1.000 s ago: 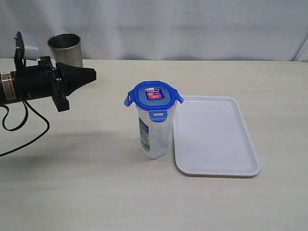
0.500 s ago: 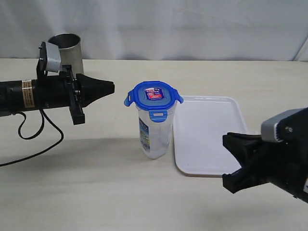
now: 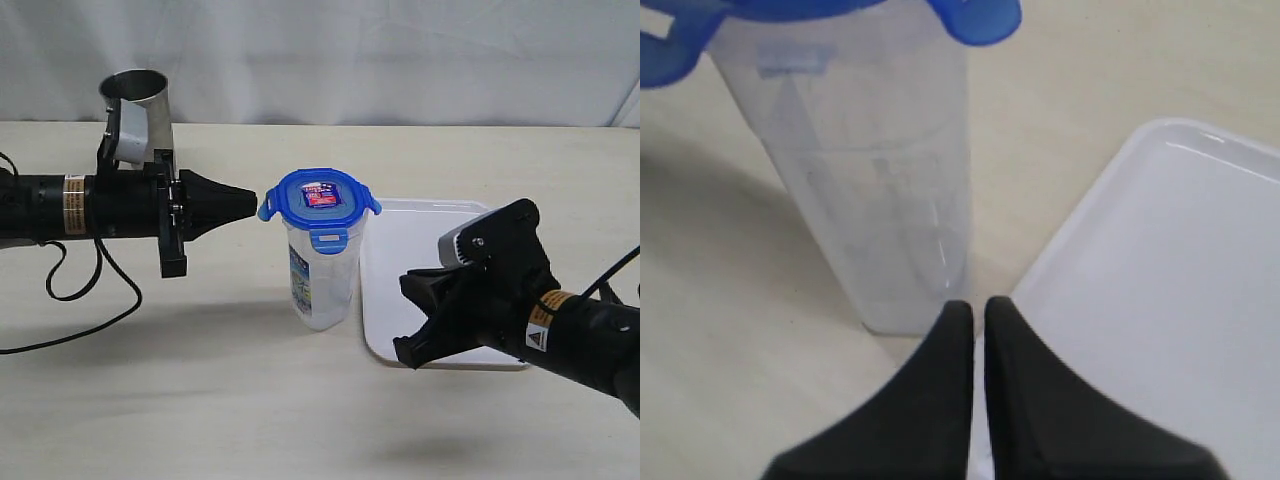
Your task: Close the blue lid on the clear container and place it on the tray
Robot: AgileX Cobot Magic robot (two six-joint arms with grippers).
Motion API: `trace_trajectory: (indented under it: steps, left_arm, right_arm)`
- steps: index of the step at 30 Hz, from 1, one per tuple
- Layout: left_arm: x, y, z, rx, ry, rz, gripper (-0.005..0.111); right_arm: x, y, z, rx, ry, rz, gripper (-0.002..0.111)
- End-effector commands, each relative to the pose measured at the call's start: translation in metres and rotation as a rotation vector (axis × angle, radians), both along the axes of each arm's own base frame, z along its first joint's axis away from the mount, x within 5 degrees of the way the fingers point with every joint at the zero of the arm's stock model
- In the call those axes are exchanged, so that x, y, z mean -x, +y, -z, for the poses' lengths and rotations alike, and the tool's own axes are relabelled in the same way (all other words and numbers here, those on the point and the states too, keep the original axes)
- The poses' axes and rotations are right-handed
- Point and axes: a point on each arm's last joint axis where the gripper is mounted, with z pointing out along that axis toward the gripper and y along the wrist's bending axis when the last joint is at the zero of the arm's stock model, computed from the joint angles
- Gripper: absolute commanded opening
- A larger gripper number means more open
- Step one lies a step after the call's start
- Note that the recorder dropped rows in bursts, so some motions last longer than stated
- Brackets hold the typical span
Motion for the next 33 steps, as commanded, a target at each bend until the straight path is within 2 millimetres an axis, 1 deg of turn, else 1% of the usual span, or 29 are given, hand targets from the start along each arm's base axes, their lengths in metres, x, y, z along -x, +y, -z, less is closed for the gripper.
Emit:
trace_trajectory:
  steps: [1, 2, 5, 7, 10, 12, 14, 16, 17, 18, 19, 20, 21, 22, 23, 24, 25, 26, 28, 31, 33]
  left_arm:
    - [-0.004, 0.000, -0.002, 0.026, -0.007, -0.051, 0.000]
    - [-0.004, 0.000, -0.003, 0.029, -0.013, -0.049, 0.000]
    - [-0.004, 0.000, -0.002, 0.025, -0.013, -0.051, 0.000]
    - [-0.004, 0.000, -0.002, 0.023, -0.013, -0.050, 0.000]
    - [-0.004, 0.000, -0.001, 0.016, -0.012, -0.052, 0.000]
    - [-0.004, 0.000, -0.001, 0.016, -0.012, -0.052, 0.000]
    - [-0.004, 0.000, -0.001, 0.016, -0.012, -0.052, 0.000]
    - [-0.004, 0.000, -0.001, 0.016, -0.012, -0.052, 0.000]
    - [-0.004, 0.000, -0.001, 0.016, -0.012, -0.052, 0.000]
    - [-0.004, 0.000, -0.001, 0.016, -0.012, -0.052, 0.000]
    - [-0.005, 0.000, -0.001, 0.012, -0.011, -0.057, 0.000]
    - [-0.005, 0.000, -0.001, 0.011, -0.011, -0.065, 0.000]
    - [-0.008, 0.001, -0.002, 0.017, -0.026, -0.100, 0.000]
    - [-0.014, 0.003, -0.004, 0.022, -0.068, -0.157, 0.000]
    - [-0.016, 0.004, -0.004, 0.020, -0.081, -0.179, 0.000]
    - [-0.019, 0.005, -0.005, 0.014, -0.099, -0.196, 0.000]
    - [-0.020, 0.005, -0.006, 0.017, -0.102, -0.200, 0.000]
    - [-0.021, 0.005, -0.007, 0.018, -0.106, -0.199, 0.000]
    - [-0.021, 0.005, -0.007, 0.018, -0.106, -0.199, 0.000]
    - [-0.021, 0.005, -0.007, 0.018, -0.106, -0.199, 0.000]
    - [-0.022, 0.005, -0.008, 0.024, -0.104, -0.210, 0.000]
  right_arm:
    - [-0.007, 0.003, -0.006, -0.016, -0.017, 0.006, 0.004]
    - [-0.016, 0.005, -0.011, 0.022, 0.013, 0.024, 0.004]
    - [-0.026, 0.008, -0.019, 0.061, 0.019, 0.025, 0.004]
    - [-0.031, 0.004, -0.022, 0.078, 0.031, 0.043, 0.004]
    - [-0.036, -0.013, -0.019, 0.093, 0.069, 0.120, 0.004]
    - [-0.042, -0.028, -0.018, 0.073, 0.086, 0.187, 0.004]
    - [-0.046, -0.037, -0.021, 0.023, 0.079, 0.199, 0.004]
    - [-0.049, -0.041, -0.031, -0.100, 0.053, 0.040, 0.004]
    - [-0.055, -0.046, -0.045, -0.236, 0.069, -0.092, 0.004]
    - [-0.059, -0.052, -0.052, -0.285, 0.091, -0.125, 0.004]
    - [-0.068, -0.069, -0.061, -0.323, 0.099, -0.124, 0.004]
    - [-0.070, -0.076, -0.061, -0.327, 0.096, -0.101, 0.004]
    - [-0.067, -0.080, -0.058, -0.303, 0.093, -0.122, 0.004]
    - [-0.058, -0.073, -0.053, -0.274, 0.106, -0.252, 0.004]
    - [-0.053, -0.067, -0.050, -0.278, 0.107, -0.334, 0.004]
    - [-0.048, -0.054, -0.044, -0.278, 0.091, -0.458, 0.004]
    - [-0.047, -0.048, -0.040, -0.273, 0.094, -0.494, 0.004]
    - [-0.051, -0.039, -0.033, -0.257, 0.106, -0.511, 0.004]
    - [-0.062, -0.031, -0.030, -0.247, 0.104, -0.521, 0.004]
    - [-0.071, -0.031, -0.033, -0.250, 0.082, -0.507, 0.004]
    - [-0.073, -0.032, -0.034, -0.244, 0.075, -0.493, 0.004]
